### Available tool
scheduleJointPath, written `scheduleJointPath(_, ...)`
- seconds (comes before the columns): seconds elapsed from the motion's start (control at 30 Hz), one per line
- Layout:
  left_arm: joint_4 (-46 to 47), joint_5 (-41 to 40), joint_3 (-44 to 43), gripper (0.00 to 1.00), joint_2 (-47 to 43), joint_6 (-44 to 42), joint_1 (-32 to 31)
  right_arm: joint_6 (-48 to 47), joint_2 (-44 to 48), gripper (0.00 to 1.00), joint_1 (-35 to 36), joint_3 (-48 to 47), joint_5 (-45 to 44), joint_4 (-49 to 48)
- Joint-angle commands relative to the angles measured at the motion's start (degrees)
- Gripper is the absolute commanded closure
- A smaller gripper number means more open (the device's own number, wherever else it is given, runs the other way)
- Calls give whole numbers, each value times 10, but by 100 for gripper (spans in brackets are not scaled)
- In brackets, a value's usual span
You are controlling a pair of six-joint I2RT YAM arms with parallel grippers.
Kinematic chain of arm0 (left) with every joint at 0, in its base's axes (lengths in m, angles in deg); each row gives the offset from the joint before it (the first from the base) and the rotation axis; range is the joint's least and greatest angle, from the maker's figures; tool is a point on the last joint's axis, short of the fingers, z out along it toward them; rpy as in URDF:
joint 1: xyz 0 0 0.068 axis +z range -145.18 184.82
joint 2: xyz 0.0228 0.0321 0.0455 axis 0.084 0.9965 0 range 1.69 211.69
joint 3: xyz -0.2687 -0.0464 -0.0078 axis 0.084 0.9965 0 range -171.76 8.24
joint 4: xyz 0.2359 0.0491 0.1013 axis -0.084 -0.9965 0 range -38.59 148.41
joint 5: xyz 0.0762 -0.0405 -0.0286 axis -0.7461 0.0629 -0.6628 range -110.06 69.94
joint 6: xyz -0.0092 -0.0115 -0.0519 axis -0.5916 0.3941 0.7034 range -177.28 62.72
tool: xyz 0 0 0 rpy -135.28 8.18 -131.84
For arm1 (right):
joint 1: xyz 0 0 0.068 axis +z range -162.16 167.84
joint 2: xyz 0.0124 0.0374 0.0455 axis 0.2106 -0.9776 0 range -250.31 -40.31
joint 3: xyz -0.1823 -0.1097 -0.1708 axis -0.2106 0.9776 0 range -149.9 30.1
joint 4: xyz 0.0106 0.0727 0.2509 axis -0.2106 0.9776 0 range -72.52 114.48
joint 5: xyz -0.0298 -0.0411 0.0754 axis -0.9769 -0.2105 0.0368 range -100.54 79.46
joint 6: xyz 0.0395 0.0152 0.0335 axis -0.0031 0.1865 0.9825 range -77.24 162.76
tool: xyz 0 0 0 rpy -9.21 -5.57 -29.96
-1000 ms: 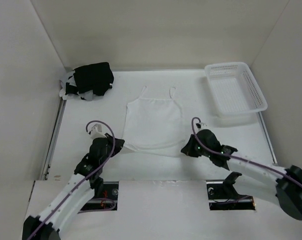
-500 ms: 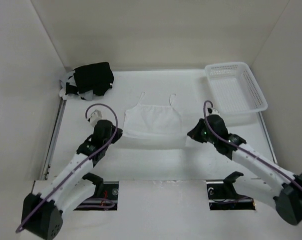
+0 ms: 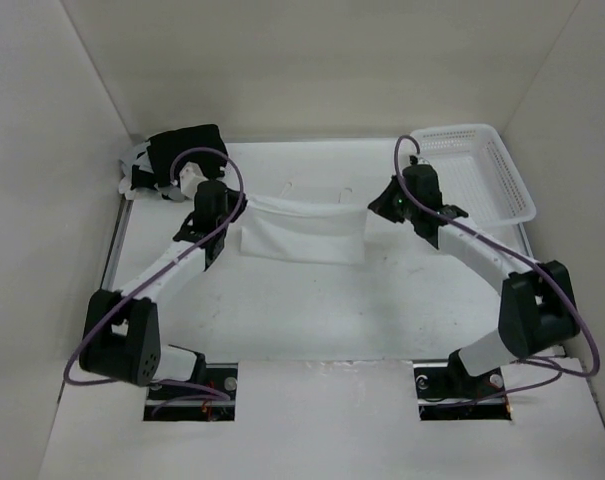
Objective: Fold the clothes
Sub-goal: Fold the tank top
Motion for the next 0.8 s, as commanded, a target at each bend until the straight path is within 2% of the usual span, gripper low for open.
scheduleJointPath(0.0,61,-2,-69,95,70,-9,11,-11,-57,100,-24,-69,32,-40)
scheduleJointPath(0.2,62,9,-198,95,234,-19,28,-16,-210,100,-49,-207,49,-32)
scheduleJointPath(0.37,57,7,-287,92,343,-17,40,-13,-298,98,-65,-294,44,-22)
scheduleJointPath(0.4,57,7,-297,90,356,-16,42,-12,-309,97,-67,-308,41,-15)
scheduleJointPath(0.47,55,6,-315,75,377,-20,47,-18,-327,85,-63,-332,32,-1)
scheduleJointPath(0.5,52,12,-317,61,380,-19,53,-20,-327,77,-63,-336,25,3)
scheduleJointPath(0.57,47,14,-295,49,355,-19,58,-25,-302,65,-59,-315,2,-2)
scheduleJointPath(0.6,49,13,-274,46,335,-20,58,-29,-291,62,-55,-304,-9,-4)
scheduleJointPath(0.67,59,7,-219,46,287,-28,53,-36,-250,57,-38,-260,-41,-9)
scheduleJointPath(0.73,75,-5,-146,51,236,-41,37,-41,-201,55,-17,-189,-74,-35)
scheduleJointPath(0.77,82,-12,-112,54,217,-43,28,-38,-172,61,-7,-145,-90,-55)
